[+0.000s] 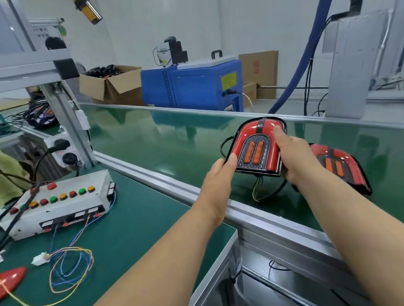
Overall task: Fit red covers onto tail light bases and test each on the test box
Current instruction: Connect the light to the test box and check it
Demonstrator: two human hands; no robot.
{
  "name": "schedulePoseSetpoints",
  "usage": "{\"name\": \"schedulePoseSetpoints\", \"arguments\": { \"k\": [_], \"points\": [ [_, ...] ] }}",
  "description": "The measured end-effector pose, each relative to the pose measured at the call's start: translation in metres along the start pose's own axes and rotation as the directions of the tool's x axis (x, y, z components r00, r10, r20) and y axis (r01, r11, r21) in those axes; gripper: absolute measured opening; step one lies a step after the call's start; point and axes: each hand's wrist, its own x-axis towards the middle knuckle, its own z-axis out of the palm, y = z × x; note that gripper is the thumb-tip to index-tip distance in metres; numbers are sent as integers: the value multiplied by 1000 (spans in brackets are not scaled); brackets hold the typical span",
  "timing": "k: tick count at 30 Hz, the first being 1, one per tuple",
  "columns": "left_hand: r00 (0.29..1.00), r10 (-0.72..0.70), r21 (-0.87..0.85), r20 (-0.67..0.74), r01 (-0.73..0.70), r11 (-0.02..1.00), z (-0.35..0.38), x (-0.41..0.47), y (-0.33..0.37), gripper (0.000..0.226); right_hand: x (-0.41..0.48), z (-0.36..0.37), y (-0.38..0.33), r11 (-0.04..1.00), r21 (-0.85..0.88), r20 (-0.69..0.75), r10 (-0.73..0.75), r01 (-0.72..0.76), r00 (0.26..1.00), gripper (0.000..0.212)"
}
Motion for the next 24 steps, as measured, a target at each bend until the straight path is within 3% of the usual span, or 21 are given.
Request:
{"name": "schedulePoseSetpoints", "arguments": {
  "k": [5, 8, 11, 18, 21, 24],
  "points": [
    [1000, -28, -27, 15, 28, 999, 6, 2, -6, 84, 8, -2, 1, 994, -110, -51, 9, -15, 999, 44],
    [1000, -24, -28, 3, 24, 999, 4, 2, -8, 89, 8, 1, 6, 981, -196, -103, -28, 7, 994, 53],
    [999, -29, -10, -14, 29, 1000, 4, 1, -10, 89, 7, 2, 13, 924, -365, -161, -186, 117, 969, 58],
    [1000, -22, 135, -9, 23, 991, 2, 0, -17, 62, 9, 3, 21, 773, -603, -90, -313, 199, 945, 53],
    [1000, -8, 253, 2, 8, 967, 4, -4, -13, 34, 6, 4, 23, 692, -695, -49, -316, 195, 948, 53],
    [1000, 20, 343, 1, -19, 939, 6, -8, -9, 39, 2, 5, 22, 620, -759, -3, -305, 196, 952, 53]
  ]
}}
